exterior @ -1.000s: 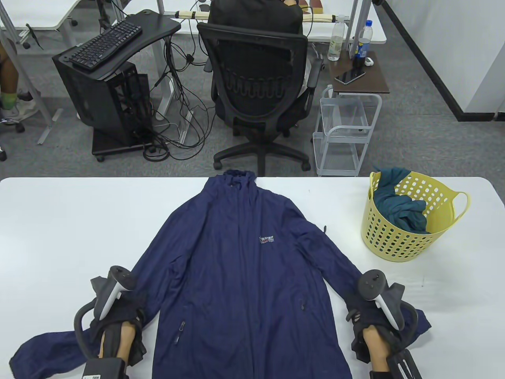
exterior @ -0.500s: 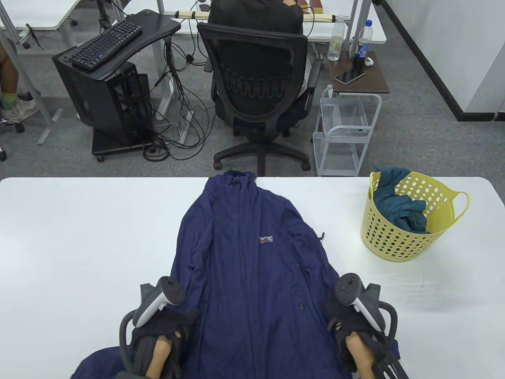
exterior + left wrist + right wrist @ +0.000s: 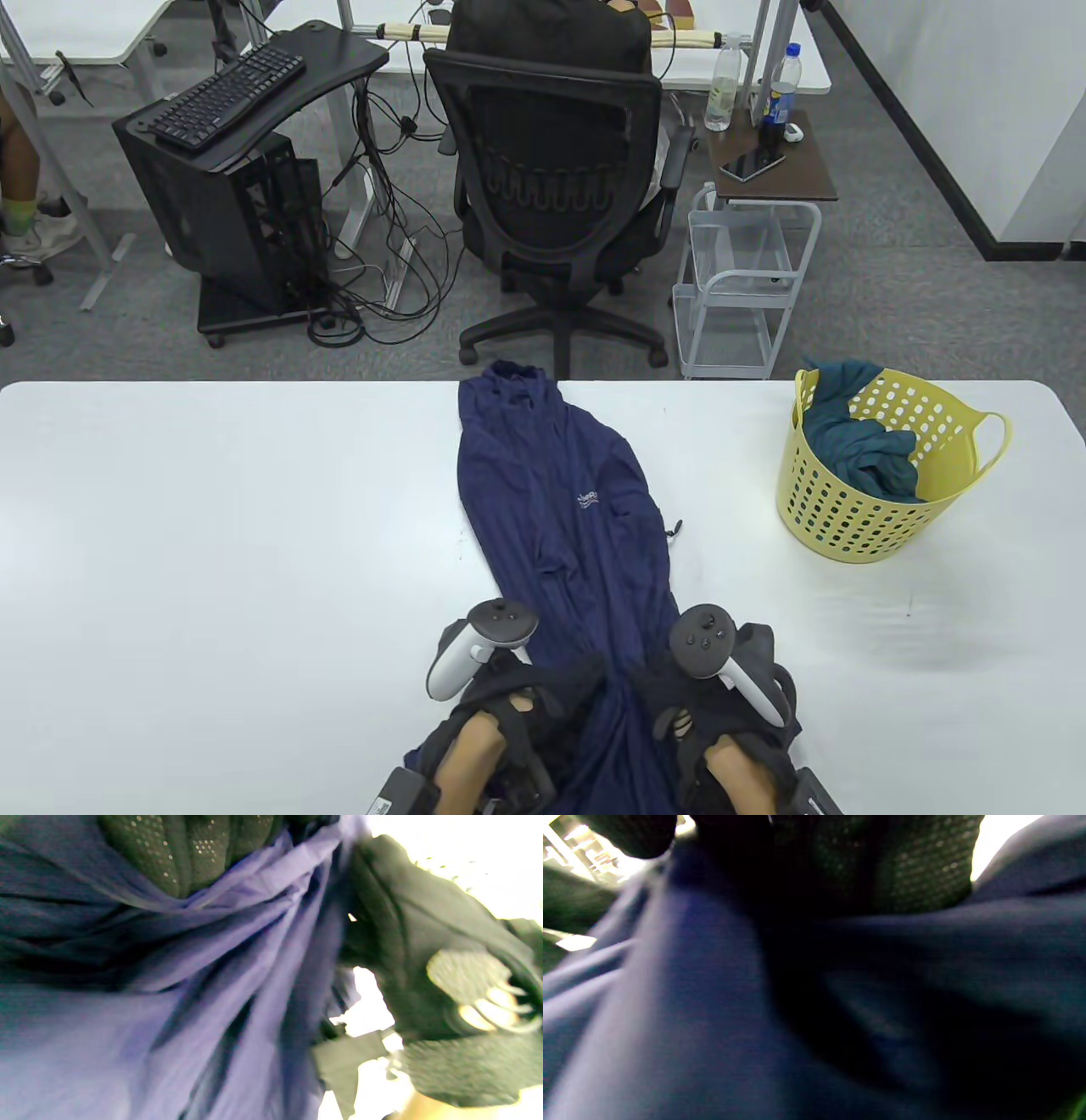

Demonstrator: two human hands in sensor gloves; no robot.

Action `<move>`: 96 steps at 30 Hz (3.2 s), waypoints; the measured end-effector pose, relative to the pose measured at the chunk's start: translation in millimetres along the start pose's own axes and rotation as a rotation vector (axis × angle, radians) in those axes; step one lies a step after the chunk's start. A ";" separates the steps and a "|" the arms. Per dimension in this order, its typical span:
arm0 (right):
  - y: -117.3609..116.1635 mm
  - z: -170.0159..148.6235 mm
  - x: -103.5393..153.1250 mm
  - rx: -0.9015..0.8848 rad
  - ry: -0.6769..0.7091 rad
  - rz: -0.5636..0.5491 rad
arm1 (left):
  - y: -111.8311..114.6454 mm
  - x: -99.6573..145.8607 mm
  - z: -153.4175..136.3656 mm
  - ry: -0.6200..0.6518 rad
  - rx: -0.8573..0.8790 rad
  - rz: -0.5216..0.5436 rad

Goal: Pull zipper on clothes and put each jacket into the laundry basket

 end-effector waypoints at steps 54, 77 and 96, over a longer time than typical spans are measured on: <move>77.3 20.7 39.2 -0.837 0.742 -0.355 | 1.4 157.0 122.9 0.570 -0.973 1.001; 69.9 24.6 41.6 -0.586 0.659 -0.393 | -3.9 148.7 111.4 0.606 -0.934 1.192; 41.2 45.4 30.4 -0.565 0.662 -0.295 | 1.2 155.3 108.4 0.892 -0.612 0.776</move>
Point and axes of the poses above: the tracker on the back of each hand, its own z axis roughly to the thumb side, its own x axis roughly from the fingertips to the wrist, y = z × x, the point moved 4 cm from there along -x, roughly from the wrist to the fingertips, and after that the axes turned 3 degrees about y, right-handed, at the moved point
